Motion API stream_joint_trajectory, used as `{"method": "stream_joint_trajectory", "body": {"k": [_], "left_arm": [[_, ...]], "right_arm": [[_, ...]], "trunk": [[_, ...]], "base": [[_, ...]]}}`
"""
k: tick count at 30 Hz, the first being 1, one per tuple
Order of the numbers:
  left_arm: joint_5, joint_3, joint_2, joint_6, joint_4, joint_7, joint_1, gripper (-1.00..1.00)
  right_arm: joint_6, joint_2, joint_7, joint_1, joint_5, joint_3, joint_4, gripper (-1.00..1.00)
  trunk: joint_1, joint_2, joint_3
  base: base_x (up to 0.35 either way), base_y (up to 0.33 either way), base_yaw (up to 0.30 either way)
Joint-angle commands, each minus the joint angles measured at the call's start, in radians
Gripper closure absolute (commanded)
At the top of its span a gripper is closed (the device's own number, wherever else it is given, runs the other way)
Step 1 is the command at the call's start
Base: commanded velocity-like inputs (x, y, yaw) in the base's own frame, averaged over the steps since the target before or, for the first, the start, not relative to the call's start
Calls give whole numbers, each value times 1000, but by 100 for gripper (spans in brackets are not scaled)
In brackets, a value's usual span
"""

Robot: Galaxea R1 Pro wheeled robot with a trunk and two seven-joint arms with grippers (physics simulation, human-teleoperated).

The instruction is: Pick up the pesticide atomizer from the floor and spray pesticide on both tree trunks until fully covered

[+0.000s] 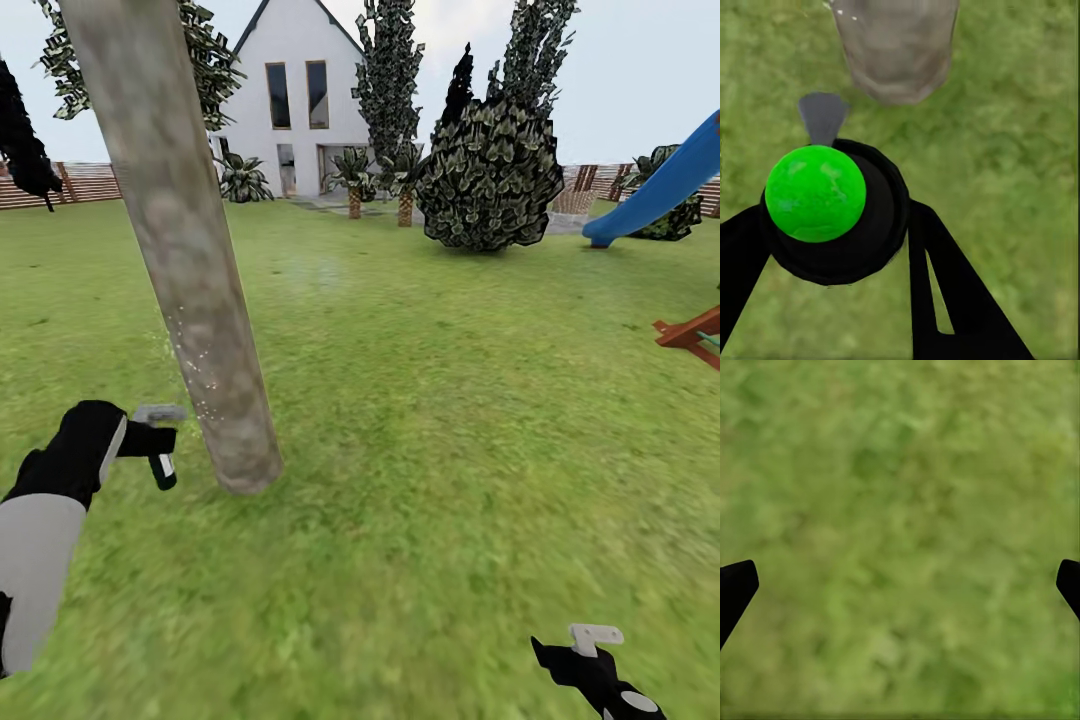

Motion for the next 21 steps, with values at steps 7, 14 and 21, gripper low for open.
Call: {"method": "stream_joint_trajectory", "body": {"k": [7, 14, 21], "left_arm": [[-18, -6, 0, 28, 1, -10, -240, 100], [-10, 1, -28, -122, 16, -6, 52, 100], [24, 26, -70, -383, 262, 293, 90, 100]], "right_arm": [[-4, 0, 6, -1, 8, -9, 1, -100], [-4, 0, 6, -1, 8, -9, 1, -100], [-5, 0, 6, -1, 8, -10, 1, -100]], "trunk": [[0, 0, -1], [0, 0, -1], [0, 0, -1]], "base": [[0, 0, 0], [0, 0, 0], [0, 0, 34]]}}
